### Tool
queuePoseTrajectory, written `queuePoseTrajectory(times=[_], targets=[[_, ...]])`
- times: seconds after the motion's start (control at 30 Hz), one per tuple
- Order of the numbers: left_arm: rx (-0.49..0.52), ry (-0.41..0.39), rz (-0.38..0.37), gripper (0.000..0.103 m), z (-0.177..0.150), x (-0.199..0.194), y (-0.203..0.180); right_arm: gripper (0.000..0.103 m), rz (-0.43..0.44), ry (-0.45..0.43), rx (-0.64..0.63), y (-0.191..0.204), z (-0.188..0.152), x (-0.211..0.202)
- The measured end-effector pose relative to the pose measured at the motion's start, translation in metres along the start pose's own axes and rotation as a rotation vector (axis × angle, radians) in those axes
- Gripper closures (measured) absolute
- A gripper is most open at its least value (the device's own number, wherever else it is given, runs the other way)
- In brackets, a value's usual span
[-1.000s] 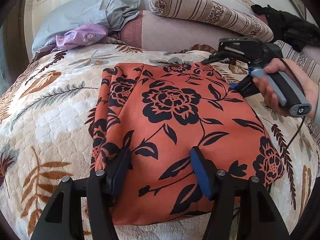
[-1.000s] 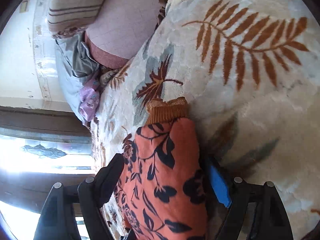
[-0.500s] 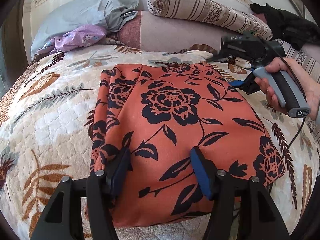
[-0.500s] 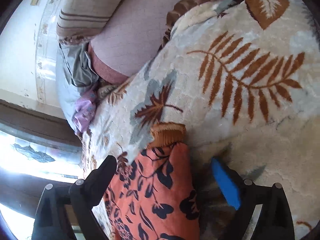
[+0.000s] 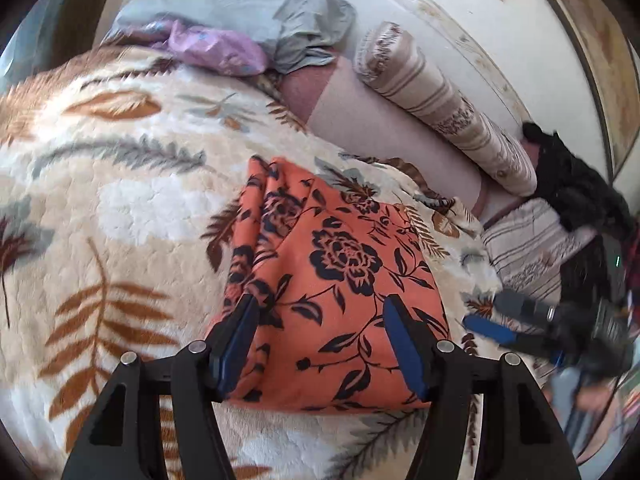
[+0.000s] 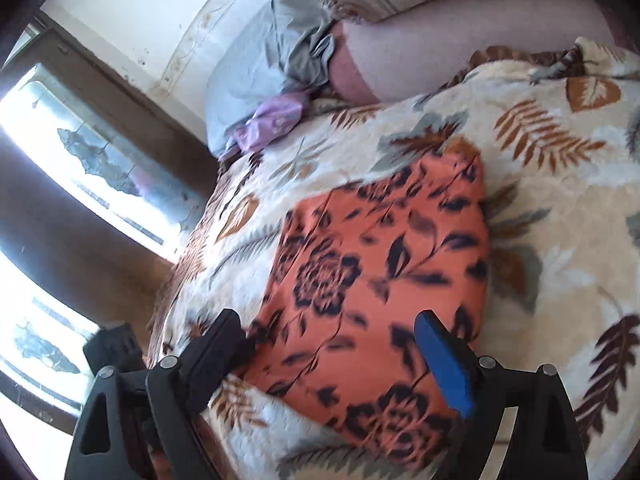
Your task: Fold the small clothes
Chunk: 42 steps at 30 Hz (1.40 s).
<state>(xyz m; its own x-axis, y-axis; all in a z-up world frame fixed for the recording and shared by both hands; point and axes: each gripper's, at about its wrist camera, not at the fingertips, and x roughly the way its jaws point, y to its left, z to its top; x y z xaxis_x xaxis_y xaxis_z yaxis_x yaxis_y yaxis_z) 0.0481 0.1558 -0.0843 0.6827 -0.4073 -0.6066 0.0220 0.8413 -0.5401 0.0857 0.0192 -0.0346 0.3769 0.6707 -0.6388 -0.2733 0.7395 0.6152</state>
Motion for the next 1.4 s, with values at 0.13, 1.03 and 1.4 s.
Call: queuePoseTrajectory(times=[0.13,1.03,1.4], targets=[[-0.15,0.189,0.017,0.096,-0.015,0.015,0.046,0.012,-0.031,0.099,-0.016,-0.005,-0.036,0.035],[0.028,0.147,0.236,0.05,0.133,0.113,0.019,0.013,0.075,0.018,0.043,-0.031,-0.051,0.027],[0.184,0.02,0.342,0.022,0.083,0.03,-0.028,0.012,-0.035,-0.082,-0.004,0.007,-0.03,0.001]])
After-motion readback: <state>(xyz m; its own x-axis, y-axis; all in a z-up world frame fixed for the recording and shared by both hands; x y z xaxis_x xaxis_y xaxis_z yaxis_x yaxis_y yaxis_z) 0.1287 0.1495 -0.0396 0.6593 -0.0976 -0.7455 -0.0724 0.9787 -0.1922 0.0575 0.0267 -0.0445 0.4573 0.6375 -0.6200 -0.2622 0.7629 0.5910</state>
